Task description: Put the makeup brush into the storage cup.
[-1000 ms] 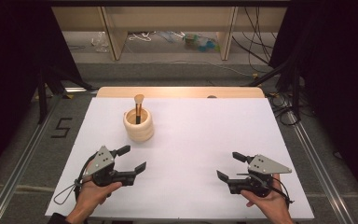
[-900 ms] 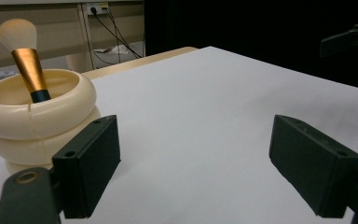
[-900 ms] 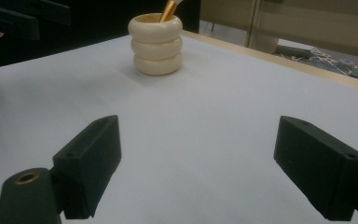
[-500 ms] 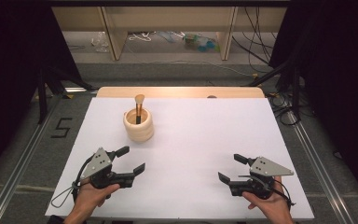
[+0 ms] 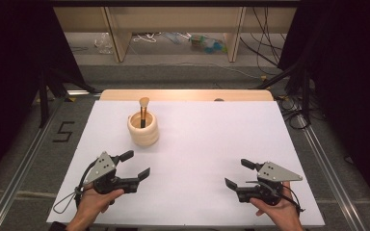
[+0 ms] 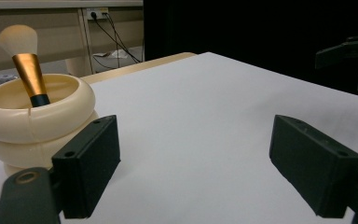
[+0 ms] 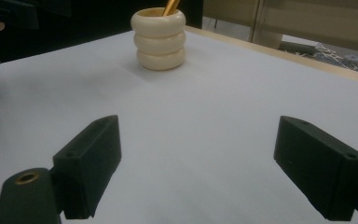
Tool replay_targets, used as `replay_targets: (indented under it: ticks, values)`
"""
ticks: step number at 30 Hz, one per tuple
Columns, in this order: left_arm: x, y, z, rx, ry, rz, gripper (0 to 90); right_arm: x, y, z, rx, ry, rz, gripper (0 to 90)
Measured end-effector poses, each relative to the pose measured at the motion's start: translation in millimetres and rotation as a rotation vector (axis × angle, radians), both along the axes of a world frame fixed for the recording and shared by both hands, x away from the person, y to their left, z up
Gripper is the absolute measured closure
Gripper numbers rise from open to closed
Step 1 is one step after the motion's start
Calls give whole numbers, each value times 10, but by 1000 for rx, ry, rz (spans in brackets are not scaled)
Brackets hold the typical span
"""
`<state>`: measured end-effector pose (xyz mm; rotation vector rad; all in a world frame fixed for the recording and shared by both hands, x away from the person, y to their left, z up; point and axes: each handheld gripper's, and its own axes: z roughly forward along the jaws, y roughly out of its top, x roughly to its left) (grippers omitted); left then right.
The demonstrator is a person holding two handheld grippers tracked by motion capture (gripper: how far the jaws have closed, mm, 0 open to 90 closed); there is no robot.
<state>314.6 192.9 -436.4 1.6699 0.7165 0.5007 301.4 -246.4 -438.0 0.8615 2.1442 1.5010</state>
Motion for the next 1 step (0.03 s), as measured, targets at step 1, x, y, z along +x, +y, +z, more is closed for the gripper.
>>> replay_targets:
  ticks: [1]
  values:
    - [-3,-5,-1,-5,6,3,162,3,5,-6,6,-4,-2,159]
